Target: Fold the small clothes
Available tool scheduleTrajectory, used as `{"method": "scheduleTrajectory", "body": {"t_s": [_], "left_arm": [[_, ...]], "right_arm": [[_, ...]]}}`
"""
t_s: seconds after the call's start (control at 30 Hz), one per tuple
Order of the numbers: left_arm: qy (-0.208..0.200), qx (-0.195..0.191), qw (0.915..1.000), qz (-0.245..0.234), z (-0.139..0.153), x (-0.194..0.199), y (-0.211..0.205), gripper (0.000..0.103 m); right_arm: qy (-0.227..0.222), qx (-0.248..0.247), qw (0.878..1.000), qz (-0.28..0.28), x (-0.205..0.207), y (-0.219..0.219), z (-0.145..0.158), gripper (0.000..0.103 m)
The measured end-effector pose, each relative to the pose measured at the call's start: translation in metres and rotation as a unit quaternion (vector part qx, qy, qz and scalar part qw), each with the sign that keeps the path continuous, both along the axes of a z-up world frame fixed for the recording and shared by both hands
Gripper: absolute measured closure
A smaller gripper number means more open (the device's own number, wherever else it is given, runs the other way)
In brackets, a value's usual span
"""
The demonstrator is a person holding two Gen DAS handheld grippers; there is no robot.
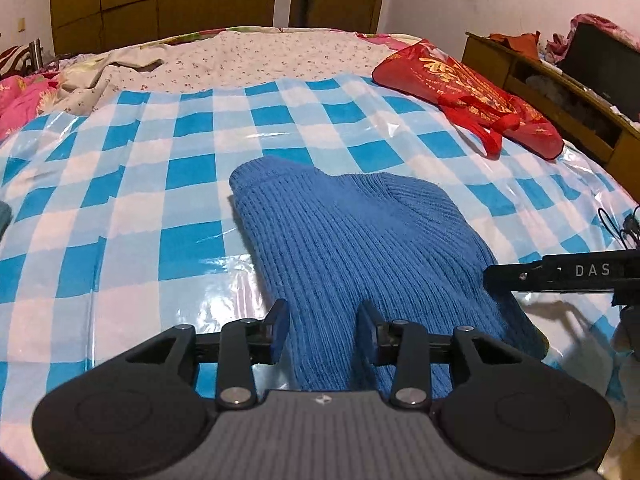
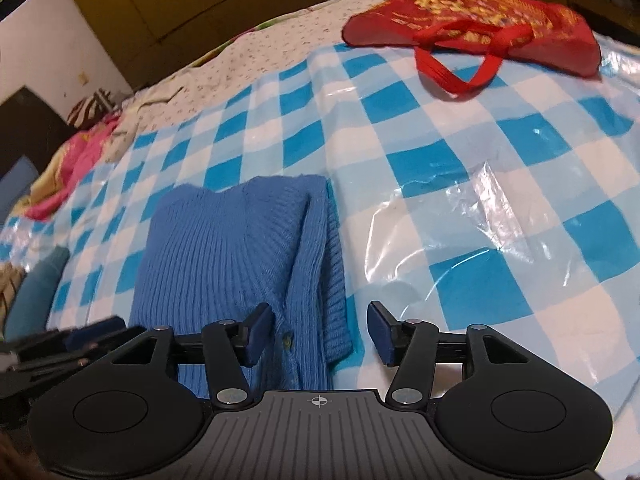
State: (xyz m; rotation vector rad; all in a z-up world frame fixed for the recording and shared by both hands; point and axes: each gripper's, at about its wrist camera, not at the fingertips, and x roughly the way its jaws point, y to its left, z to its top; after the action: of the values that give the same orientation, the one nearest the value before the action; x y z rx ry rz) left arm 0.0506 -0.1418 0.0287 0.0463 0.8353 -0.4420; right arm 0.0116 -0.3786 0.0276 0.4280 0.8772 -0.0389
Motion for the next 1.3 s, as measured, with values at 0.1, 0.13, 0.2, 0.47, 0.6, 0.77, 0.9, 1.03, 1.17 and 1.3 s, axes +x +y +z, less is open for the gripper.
{"method": "scheduleTrajectory", "body": {"t_s": [0.1, 0.13, 0.2, 0.47, 0.6, 0.77, 0.9, 1.03, 1.17, 1.3], "left_arm": [[-0.001, 0.003, 1.0, -0.001, -0.002, 0.005, -0.002, 0.053], [-0.001, 0.006, 1.0, -0.003, -0.003, 0.007, -0.002, 0.051], [-0.001, 0.015, 0.9999, -0.005, -0.007, 0.01, -0.004, 0.048], [0.001, -0.022, 0.9998, 0.004, -0.002, 0.007, 0.012, 0.047], [0.003, -0.027, 0.9996, 0.009, -0.006, 0.01, 0.012, 0.047], [-0.002, -0.042, 0.9989, 0.019, -0.002, 0.003, 0.025, 0.047], [0.012, -0.045, 0.9988, 0.016, -0.009, 0.009, 0.026, 0.046], [0.024, -0.048, 0.9985, 0.013, -0.014, 0.019, 0.017, 0.046], [0.024, -0.042, 0.9988, 0.009, -0.017, 0.027, 0.011, 0.046], [0.017, -0.027, 0.9995, 0.002, -0.019, 0.031, 0.008, 0.046]], "right_arm": [[0.003, 0.021, 1.0, 0.001, 0.01, -0.003, -0.005, 0.043], [0.005, 0.022, 1.0, 0.001, 0.013, -0.003, -0.007, 0.043], [0.005, 0.026, 1.0, 0.004, 0.019, -0.002, -0.01, 0.04], [0.0, 0.037, 0.999, 0.001, 0.018, -0.004, -0.01, 0.039], [-0.013, 0.003, 1.0, 0.009, 0.016, -0.004, -0.002, 0.038], [0.0, 0.02, 1.0, 0.015, 0.026, -0.006, -0.011, 0.036], [0.0, 0.028, 0.999, 0.023, 0.03, -0.007, -0.016, 0.032], [0.008, 0.042, 0.999, 0.027, 0.037, -0.008, -0.022, 0.029], [0.01, 0.059, 0.998, 0.032, 0.043, -0.01, -0.026, 0.029], [0.014, 0.071, 0.997, 0.037, 0.048, -0.003, -0.03, 0.051]]}}
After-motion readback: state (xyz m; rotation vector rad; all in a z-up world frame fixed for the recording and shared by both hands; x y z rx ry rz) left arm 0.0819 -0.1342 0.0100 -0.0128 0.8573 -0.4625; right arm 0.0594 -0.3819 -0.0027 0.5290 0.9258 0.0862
